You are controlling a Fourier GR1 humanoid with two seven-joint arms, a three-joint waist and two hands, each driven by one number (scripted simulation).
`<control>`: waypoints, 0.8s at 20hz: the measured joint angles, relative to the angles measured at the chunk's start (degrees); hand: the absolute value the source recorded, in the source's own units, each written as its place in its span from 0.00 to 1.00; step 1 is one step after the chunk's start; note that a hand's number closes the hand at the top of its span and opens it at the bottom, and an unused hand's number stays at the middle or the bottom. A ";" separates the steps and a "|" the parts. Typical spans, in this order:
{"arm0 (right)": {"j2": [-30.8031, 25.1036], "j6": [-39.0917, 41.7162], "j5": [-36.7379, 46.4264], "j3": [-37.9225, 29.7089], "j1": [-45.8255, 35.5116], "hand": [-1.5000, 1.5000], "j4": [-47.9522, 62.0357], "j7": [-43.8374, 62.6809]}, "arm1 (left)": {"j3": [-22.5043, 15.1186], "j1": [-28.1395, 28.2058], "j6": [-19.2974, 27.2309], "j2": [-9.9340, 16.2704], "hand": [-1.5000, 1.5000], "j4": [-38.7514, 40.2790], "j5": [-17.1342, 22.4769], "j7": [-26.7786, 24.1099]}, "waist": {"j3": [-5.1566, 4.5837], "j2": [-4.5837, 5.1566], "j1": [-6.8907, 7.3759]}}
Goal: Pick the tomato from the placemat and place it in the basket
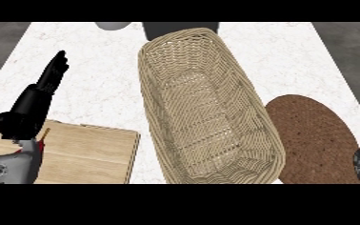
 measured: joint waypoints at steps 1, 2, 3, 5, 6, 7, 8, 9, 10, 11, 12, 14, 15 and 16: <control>1.33 0.43 -0.88 0.21 -0.11 1.00 -1.90 2.88 | -0.06 -0.36 -0.08 -0.02 0.50 0.27 0.02 0.04 | 0.01 0.09 0.03; 2.72 1.05 -1.91 0.36 -0.30 1.00 -3.85 6.12 | 0.00 -0.07 -0.21 0.02 0.50 0.06 0.11 -0.10 | 0.02 0.09 0.03; 4.34 1.24 -2.62 0.77 -0.47 1.00 -5.42 9.22 | -0.06 0.11 -0.41 0.04 0.50 -0.39 0.23 0.10 | 0.02 0.10 0.11; 7.57 1.66 -3.65 2.28 -0.57 1.00 -8.75 14.81 | -0.46 0.02 0.06 -0.50 0.50 -0.32 -0.21 0.01 | 0.03 0.18 0.16; 8.82 1.96 -4.11 3.07 -0.84 1.00 -9.88 17.19 | -0.20 -0.71 -0.02 -0.30 0.50 -0.28 0.00 0.54 | 0.03 0.26 0.27; 10.29 2.29 -4.58 3.97 -0.65 1.00 -11.63 19.90 | -0.54 -0.83 0.29 -0.61 0.50 -0.10 -0.43 0.41 | 0.04 0.28 0.24; 11.37 2.58 -4.88 4.91 0.12 1.00 -13.63 21.98 | -0.21 -0.72 -0.08 -0.35 0.50 0.06 -0.06 0.17 | 0.03 0.34 0.32; 12.12 3.31 -5.43 5.61 0.32 1.00 -14.99 24.54 | -0.40 -0.61 0.20 -0.56 0.50 0.33 -0.43 -0.24 | 0.04 0.39 0.35; 12.61 3.93 -6.11 6.11 0.85 1.00 -16.24 26.57 | -0.23 -0.65 -0.01 -0.35 0.50 -0.08 -0.25 0.01 | 0.03 0.45 0.47; 13.51 4.12 -6.44 7.00 1.92 1.00 -17.50 28.07 | -0.34 -1.09 -0.04 -0.46 0.50 0.15 -0.24 0.40 | 0.05 0.51 0.53; 14.07 4.59 -6.91 7.78 2.75 1.00 -18.57 29.80 | -0.18 -1.16 -0.14 -0.37 0.50 0.20 -0.11 0.41 | 0.05 0.55 0.58; 15.26 4.25 -6.58 9.90 3.91 1.00 -20.40 32.55 | -0.03 -0.81 -0.39 -0.30 0.50 0.57 0.01 -0.57 | 0.07 0.67 0.79; 14.55 4.94 -6.35 10.72 4.24 1.00 -21.09 33.20 | -0.18 -1.36 -0.37 -0.37 0.50 0.60 -0.06 -0.19 | 0.05 0.72 0.81; 14.23 5.12 -5.31 12.22 4.87 1.00 -22.04 33.62 | -0.39 -1.42 0.04 -0.71 0.50 0.98 -0.44 -0.66 | 0.06 0.77 0.82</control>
